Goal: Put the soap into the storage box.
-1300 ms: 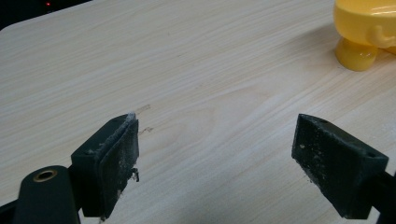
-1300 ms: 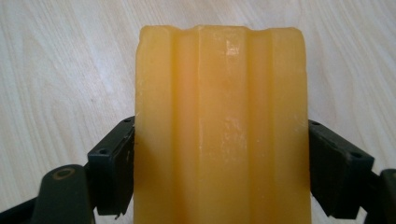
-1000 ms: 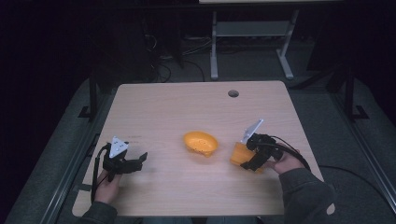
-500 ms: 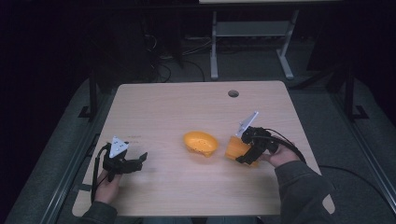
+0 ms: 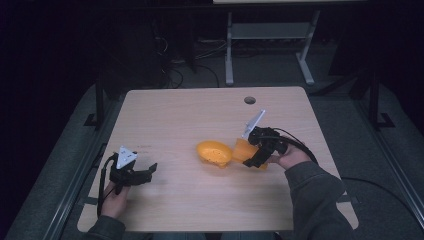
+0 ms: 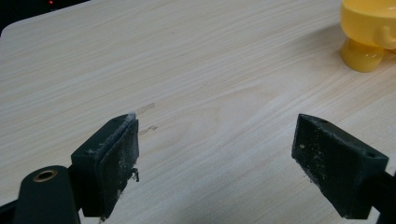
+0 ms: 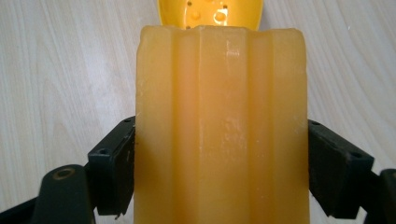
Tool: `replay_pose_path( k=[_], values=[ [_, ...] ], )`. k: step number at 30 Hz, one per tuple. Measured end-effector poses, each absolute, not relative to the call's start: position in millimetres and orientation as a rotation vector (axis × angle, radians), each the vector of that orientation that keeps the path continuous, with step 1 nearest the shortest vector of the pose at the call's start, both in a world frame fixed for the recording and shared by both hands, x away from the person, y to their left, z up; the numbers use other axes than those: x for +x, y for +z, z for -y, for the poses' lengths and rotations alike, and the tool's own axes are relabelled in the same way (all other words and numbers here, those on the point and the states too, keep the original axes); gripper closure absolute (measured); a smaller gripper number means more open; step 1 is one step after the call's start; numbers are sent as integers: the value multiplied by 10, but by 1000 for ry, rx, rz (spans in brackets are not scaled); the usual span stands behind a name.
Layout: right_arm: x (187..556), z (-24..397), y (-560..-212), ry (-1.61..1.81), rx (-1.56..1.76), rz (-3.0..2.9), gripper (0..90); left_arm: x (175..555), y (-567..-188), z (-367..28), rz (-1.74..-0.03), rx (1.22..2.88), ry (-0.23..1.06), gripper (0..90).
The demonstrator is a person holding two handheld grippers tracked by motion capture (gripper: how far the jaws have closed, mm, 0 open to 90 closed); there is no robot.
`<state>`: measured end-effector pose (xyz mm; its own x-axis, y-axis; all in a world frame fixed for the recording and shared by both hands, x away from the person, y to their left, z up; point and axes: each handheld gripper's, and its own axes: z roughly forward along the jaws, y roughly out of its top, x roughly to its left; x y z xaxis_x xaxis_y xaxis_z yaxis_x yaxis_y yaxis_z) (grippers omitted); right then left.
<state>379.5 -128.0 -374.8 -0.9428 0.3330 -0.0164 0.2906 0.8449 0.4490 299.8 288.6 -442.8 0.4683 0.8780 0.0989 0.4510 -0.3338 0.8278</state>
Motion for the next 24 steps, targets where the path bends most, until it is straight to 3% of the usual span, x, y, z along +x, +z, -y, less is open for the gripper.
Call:
replay_pose_path(
  k=[24],
  values=[
    [4055, 746, -3611, 701, 349, -2961, 207, 3007, -4422, -2903, -1114, 1940, 715, 141]
  ],
)
